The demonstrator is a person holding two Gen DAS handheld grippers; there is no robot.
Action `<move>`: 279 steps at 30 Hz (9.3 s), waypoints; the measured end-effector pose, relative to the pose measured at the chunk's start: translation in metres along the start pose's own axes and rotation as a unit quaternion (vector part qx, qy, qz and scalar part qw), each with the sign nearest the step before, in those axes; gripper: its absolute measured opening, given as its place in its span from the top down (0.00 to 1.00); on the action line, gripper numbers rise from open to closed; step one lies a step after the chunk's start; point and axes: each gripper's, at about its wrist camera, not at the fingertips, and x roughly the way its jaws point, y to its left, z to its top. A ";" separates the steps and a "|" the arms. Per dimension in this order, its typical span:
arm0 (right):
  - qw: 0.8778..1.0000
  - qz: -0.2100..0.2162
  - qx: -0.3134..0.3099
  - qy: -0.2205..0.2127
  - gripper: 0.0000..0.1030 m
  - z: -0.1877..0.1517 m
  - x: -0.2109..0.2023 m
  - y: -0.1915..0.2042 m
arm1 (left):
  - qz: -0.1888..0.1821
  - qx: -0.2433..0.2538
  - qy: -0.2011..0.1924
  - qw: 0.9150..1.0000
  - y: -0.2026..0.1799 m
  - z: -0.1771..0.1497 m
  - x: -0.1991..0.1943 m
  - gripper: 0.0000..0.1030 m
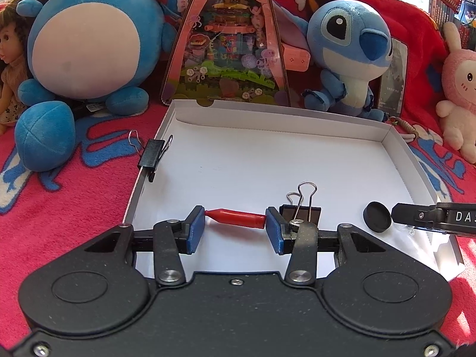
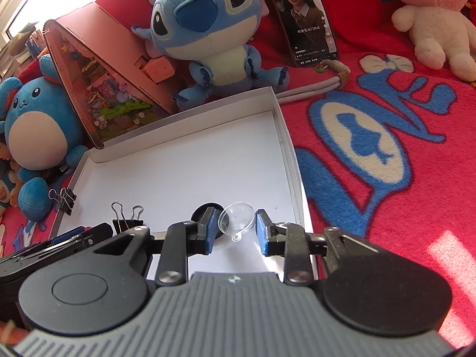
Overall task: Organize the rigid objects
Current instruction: 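Carry the red cap with the left tool into the box while the right tool carries the dome there, then open the left tool to release the red cap while the right tool releases the dome, then withdraw both tools from the box toward the remaining objects on the blanket, then close the left tool on the blue hair clip while the right tool closes on the black disc lid, then carry the blue clip with the left tool into the box while the right tool carries the lid there, then open the left tool to drop the blue clip while the right tool releases the lid, then withdraw both tools from the box back toward the blanket objects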
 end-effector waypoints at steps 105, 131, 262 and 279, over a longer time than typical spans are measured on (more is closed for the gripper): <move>0.964 -0.027 -0.228 -0.137 0.34 -0.172 -0.111 -0.009 | -0.051 0.113 -0.062 0.990 0.013 -0.158 -0.133 0.59; 0.972 -0.045 -0.174 -0.150 0.64 -0.145 -0.114 -0.011 | -0.060 0.080 -0.079 0.992 0.013 -0.132 -0.141 0.64; 0.983 -0.029 -0.156 -0.095 0.20 -0.054 -0.051 0.035 | -0.051 0.032 -0.046 0.997 0.005 -0.036 -0.079 0.24; 0.969 -0.003 -0.212 -0.129 0.10 -0.087 -0.083 0.042 | -0.069 0.047 -0.081 0.993 0.009 -0.067 -0.119 0.19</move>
